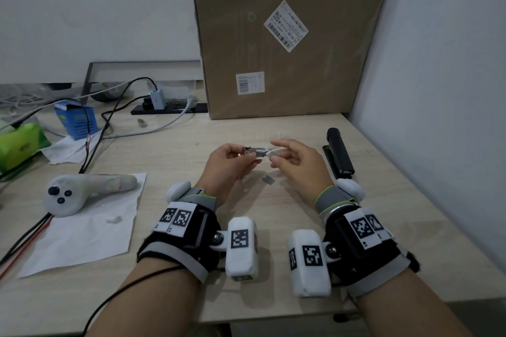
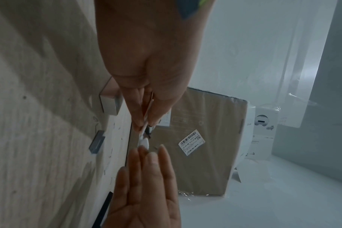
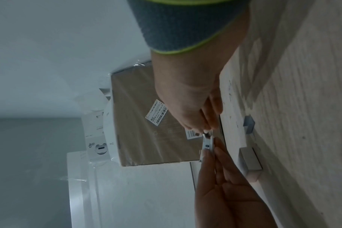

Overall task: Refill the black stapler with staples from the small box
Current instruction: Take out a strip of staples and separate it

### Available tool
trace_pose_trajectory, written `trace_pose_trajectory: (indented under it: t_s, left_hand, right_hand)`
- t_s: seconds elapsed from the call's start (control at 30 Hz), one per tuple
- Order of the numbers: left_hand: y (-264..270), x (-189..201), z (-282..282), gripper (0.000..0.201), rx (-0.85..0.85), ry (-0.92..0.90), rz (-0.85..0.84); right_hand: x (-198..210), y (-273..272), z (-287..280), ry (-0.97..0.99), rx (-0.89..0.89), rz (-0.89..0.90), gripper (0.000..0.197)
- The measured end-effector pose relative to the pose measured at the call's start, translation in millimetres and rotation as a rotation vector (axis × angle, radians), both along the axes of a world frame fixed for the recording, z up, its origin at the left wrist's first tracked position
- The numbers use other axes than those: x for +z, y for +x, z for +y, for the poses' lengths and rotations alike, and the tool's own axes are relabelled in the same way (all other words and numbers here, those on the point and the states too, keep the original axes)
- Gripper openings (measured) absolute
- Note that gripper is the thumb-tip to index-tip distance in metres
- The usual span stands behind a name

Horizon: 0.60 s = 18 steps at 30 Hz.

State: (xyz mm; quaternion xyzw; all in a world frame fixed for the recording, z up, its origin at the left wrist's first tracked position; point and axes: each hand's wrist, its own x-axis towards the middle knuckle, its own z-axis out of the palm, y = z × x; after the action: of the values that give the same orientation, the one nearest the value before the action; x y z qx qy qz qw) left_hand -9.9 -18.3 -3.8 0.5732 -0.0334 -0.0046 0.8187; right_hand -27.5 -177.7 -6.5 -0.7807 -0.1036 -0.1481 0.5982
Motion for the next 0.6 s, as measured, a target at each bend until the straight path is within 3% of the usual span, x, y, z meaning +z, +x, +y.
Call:
trace_pose_trajectory:
  t_s: [0.27, 0.6]
  left_hand:
    - [-4, -1, -3, 0.016, -0.102, 0.141, -0.04]
    - [-8, -1, -4, 0.018, -0.151, 0.278, -0.038]
  right_hand:
    - [10, -4, 1, 0.088, -0.047, -0.086, 0.011]
    - [8, -1, -1, -0.032, -0.101, -0.154, 0.01]
